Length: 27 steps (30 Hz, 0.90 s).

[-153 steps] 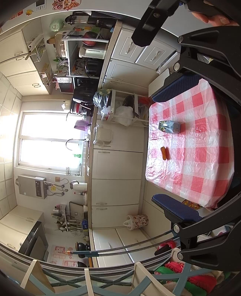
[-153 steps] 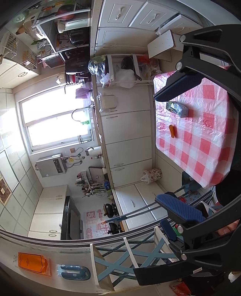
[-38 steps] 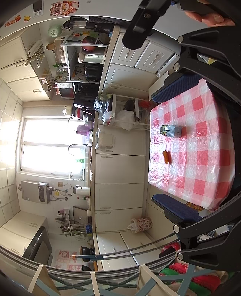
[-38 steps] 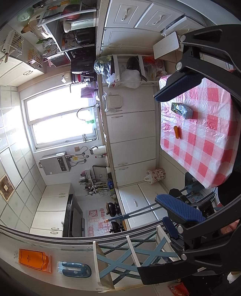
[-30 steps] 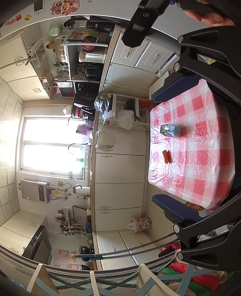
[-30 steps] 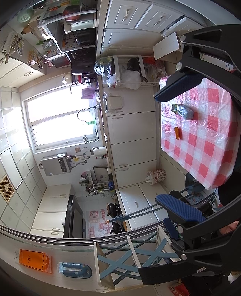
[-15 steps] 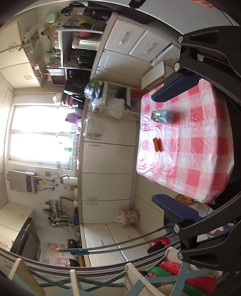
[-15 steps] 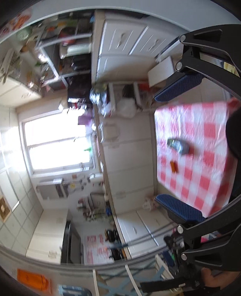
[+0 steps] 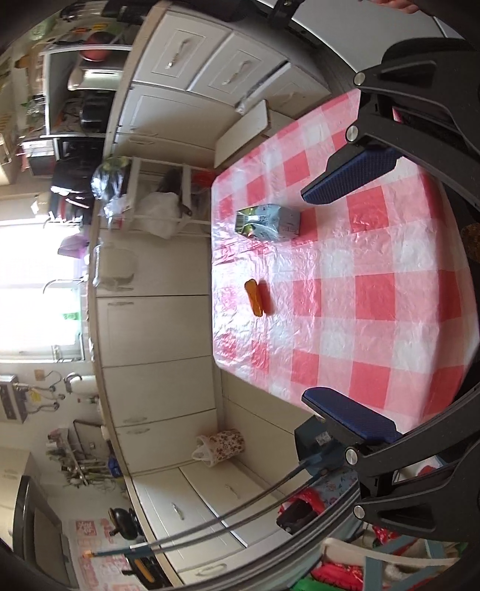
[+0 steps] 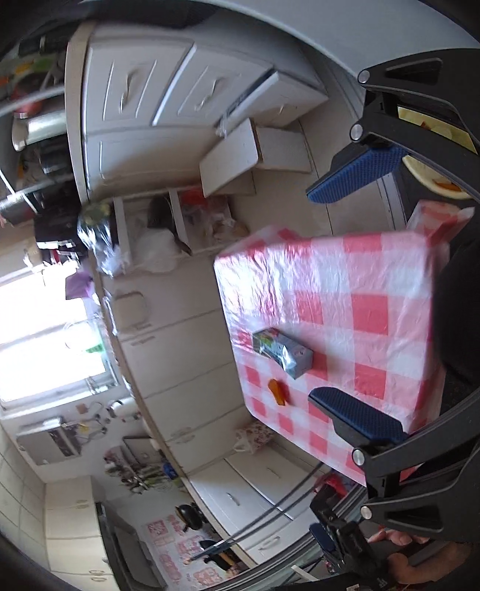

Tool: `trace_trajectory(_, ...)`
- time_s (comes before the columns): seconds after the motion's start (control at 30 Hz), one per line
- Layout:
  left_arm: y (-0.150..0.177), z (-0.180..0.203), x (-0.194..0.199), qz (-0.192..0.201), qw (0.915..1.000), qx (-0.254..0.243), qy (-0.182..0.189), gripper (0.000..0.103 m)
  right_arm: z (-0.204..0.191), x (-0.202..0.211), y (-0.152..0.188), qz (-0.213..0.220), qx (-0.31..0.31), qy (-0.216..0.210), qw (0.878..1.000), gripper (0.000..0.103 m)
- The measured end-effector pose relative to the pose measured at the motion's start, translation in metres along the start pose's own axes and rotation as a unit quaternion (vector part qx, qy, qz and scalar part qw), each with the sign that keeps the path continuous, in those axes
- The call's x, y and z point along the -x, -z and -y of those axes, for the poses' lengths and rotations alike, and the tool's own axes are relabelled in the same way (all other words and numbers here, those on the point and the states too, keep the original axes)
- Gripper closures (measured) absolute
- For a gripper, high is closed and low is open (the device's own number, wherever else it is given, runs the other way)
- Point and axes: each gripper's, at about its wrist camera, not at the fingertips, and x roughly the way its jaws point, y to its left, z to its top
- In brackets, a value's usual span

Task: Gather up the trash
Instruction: 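Grasp the milk carton with the right tool while the left tool reaches the orange peel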

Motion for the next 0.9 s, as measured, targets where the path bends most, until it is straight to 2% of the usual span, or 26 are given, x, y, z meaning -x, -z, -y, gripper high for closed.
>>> trace_trajectory(0.13, -0.007, 0.005, -0.041, -0.016, 0.9996, -0.02, -0.011, 0.007, -0.031, -0.054, -0.019, -0.031, 0.025, -0.016, 0.999, 0.007)
trace_trajectory(0.3, -0.018, 0.0, -0.09, -0.032, 0.9989, -0.032, -0.015, 0.007, -0.063, -0.139, -0.031, -0.085, 0.022, -0.03, 0.996, 0.007)
trace_trajectory(0.47, -0.027, -0.007, -0.15, -0.05, 0.9971, -0.057, -0.008, 0.007, -0.094, -0.219, -0.031, -0.133, 0.027, -0.016, 0.991, 0.007)
trace_trajectory(0.67, -0.036, -0.02, -0.22, -0.074, 0.9947, -0.069, 0.018, 0.007, -0.105, -0.272, -0.021, -0.179, 0.046, 0.011, 0.983, 0.008)
trace_trajectory(0.73, -0.04, -0.021, -0.241, -0.078, 0.9934, -0.079, 0.029, 0.007, -0.103, -0.279, -0.02, -0.19, 0.053, 0.002, 0.98, 0.02)
trace_trajectory(0.77, -0.042, -0.019, -0.253, -0.081, 0.9923, -0.087, 0.036, 0.007, -0.102, -0.282, -0.02, -0.199, 0.054, -0.007, 0.978, 0.04)
trace_trajectory(0.87, -0.048, -0.012, -0.281, -0.087, 0.9891, -0.11, 0.044, 0.007, -0.095, -0.285, -0.023, -0.22, 0.055, -0.035, 0.973, 0.055)
trace_trajectory(0.9, -0.052, -0.008, -0.293, -0.091, 0.9873, -0.121, 0.051, 0.007, -0.092, -0.282, -0.024, -0.227, 0.058, -0.044, 0.971, 0.055)
